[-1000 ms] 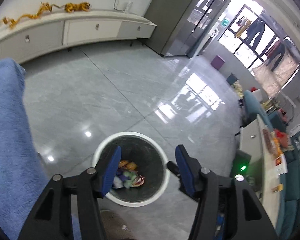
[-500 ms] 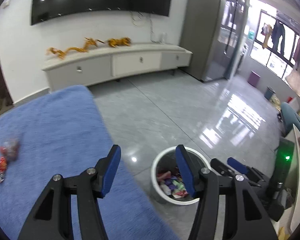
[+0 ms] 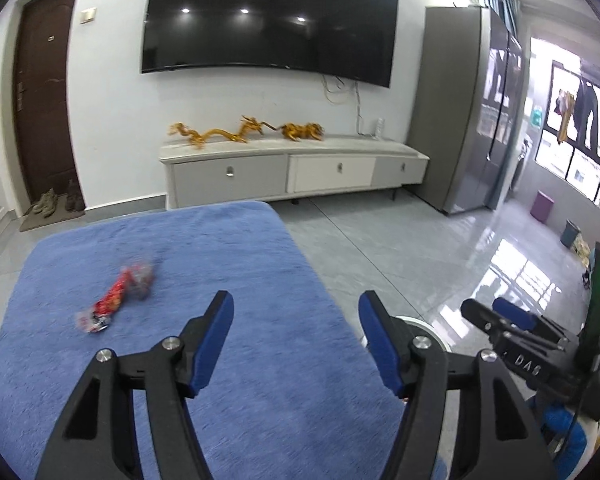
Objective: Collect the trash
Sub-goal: 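Move both open grippers back to the last red wrapper on the towel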
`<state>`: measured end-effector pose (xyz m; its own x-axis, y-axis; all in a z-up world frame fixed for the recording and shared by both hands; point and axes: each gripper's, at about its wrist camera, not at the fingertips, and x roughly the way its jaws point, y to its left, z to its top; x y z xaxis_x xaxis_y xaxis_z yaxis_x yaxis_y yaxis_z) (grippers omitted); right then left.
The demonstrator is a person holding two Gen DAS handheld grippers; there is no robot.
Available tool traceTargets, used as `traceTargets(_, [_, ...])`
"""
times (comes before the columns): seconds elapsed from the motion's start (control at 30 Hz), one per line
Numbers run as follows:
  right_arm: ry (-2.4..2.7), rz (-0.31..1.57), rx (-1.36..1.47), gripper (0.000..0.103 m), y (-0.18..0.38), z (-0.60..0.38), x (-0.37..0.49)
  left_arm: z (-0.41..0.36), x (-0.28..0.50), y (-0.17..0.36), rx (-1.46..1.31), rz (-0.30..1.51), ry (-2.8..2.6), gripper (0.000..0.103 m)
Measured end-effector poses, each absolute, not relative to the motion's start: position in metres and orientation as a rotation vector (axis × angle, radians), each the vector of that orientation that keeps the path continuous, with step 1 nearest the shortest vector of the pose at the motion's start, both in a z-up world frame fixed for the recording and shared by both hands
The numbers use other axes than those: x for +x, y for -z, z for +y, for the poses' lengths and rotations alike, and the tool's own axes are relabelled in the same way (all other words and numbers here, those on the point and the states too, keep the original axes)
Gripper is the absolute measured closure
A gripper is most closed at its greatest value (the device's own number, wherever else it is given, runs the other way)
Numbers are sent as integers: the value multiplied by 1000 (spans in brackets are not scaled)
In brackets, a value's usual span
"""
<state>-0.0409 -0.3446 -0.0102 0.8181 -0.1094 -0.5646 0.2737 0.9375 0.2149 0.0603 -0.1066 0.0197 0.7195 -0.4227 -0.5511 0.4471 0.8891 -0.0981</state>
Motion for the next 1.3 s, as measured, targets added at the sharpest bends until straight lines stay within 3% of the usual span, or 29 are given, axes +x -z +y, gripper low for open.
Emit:
traceTargets(0.57, [140,523,126,33,-39,-254,-42,11,30,-36,-90,504,362,39])
traceTargets(1.3, [91,587,73,33,-16,-212,-14,63,52,-10,-158,553,293,39])
